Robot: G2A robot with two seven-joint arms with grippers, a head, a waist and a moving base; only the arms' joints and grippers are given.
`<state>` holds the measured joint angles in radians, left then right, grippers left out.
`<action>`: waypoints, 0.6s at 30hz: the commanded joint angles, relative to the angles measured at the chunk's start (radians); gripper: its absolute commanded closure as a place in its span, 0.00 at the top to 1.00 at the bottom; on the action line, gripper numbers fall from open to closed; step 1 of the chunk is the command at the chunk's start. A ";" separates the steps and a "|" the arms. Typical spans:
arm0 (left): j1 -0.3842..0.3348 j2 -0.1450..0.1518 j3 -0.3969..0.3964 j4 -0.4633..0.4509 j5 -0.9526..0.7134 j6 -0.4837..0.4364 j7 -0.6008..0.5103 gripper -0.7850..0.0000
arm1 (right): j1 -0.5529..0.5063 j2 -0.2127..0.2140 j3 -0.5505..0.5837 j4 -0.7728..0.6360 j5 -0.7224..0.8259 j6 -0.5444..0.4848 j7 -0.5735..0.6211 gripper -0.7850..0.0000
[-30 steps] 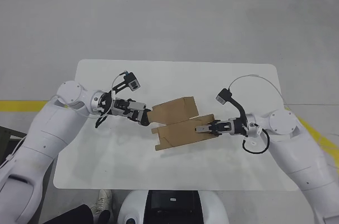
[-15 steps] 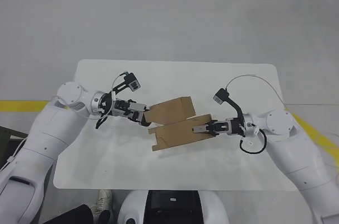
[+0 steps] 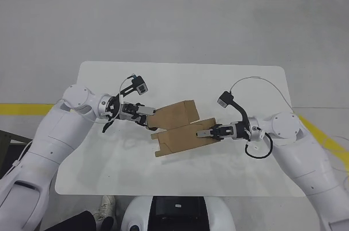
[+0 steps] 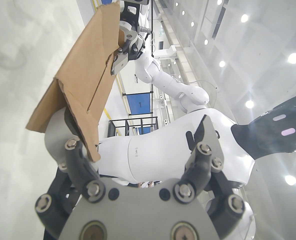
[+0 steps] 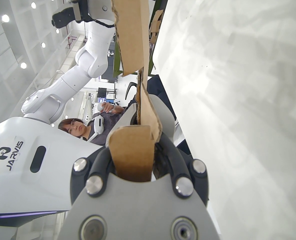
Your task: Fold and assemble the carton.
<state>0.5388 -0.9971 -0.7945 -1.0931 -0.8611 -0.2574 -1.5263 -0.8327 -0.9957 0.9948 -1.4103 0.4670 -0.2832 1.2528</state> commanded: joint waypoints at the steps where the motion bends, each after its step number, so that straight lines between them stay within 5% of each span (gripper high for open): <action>1: 0.000 -0.002 -0.003 0.003 0.009 0.001 -0.004 1.00 | 0.000 -0.001 -0.001 0.000 0.001 0.000 0.001 0.00; 11: 0.005 -0.007 -0.017 -0.003 0.081 0.012 0.010 1.00 | 0.004 -0.005 0.002 0.003 -0.007 0.002 0.003 0.00; 17: 0.010 -0.008 -0.026 -0.010 0.124 0.035 0.026 0.72 | 0.004 -0.005 0.008 0.000 -0.017 0.008 0.005 0.00; 18: 0.011 -0.008 -0.027 -0.011 0.131 0.039 0.028 0.61 | 0.004 -0.005 0.009 -0.001 -0.020 0.009 0.005 0.00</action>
<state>0.5491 -1.0050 -0.8207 -1.1031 -0.7376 -0.2223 -1.5000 -0.8281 -1.0011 1.0025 -1.4105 0.4492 -0.2747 1.2578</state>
